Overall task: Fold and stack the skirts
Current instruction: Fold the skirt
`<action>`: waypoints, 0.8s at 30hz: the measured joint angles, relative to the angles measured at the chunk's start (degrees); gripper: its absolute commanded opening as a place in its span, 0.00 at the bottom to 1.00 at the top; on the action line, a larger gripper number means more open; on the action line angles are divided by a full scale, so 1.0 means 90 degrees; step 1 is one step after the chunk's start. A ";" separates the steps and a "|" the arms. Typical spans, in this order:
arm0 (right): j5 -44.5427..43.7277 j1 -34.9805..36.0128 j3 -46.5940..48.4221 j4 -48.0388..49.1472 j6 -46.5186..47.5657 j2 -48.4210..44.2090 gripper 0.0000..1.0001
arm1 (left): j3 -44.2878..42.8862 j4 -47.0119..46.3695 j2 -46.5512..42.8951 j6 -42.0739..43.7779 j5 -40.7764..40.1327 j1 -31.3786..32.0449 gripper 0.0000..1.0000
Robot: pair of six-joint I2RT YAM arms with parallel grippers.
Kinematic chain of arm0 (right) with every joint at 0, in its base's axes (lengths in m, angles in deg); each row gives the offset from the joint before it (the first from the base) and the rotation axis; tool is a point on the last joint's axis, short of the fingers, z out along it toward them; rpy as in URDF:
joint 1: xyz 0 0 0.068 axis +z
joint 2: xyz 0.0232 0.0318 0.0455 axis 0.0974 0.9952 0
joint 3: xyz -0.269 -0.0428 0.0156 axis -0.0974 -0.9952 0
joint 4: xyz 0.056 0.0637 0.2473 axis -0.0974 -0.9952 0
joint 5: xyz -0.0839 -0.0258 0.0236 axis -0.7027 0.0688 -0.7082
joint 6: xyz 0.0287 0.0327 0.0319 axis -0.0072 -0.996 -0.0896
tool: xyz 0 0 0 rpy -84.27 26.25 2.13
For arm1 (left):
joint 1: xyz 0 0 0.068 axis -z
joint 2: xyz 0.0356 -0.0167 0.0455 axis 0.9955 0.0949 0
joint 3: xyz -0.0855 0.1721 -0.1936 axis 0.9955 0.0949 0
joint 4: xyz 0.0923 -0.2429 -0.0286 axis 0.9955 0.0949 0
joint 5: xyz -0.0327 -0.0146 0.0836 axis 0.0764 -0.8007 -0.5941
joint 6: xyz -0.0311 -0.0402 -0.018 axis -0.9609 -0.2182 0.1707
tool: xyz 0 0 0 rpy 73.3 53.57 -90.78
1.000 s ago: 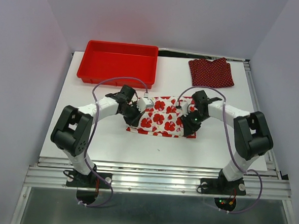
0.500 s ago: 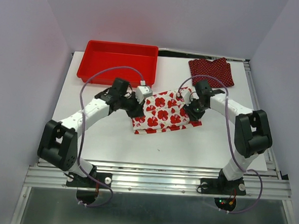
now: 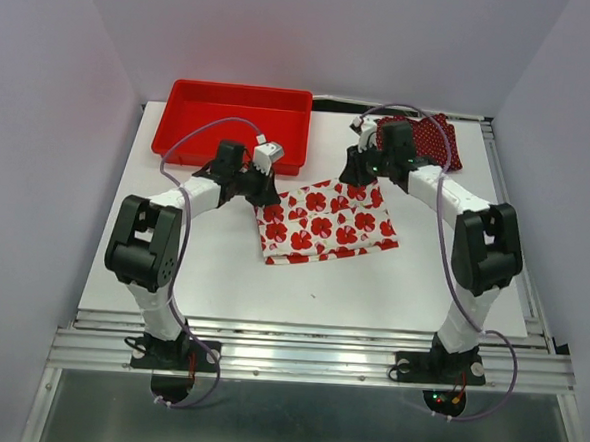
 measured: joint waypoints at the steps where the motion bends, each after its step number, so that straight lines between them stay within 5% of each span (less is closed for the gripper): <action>1: 0.0066 0.0000 -0.0039 0.0270 -0.0335 0.0253 0.24 | 0.0000 -0.0100 0.0078 -0.0100 0.0019 -0.0032 0.01; 12: -0.0104 -0.0104 -0.0413 0.1982 -0.1617 0.1863 0.23 | -0.0017 -0.1018 0.1158 -0.1358 0.0090 -0.0554 0.00; 24: 0.0129 -0.0090 0.0486 0.1416 -0.0799 0.2295 0.37 | 0.0362 -0.0420 0.1183 -0.2140 0.0801 -0.0372 0.00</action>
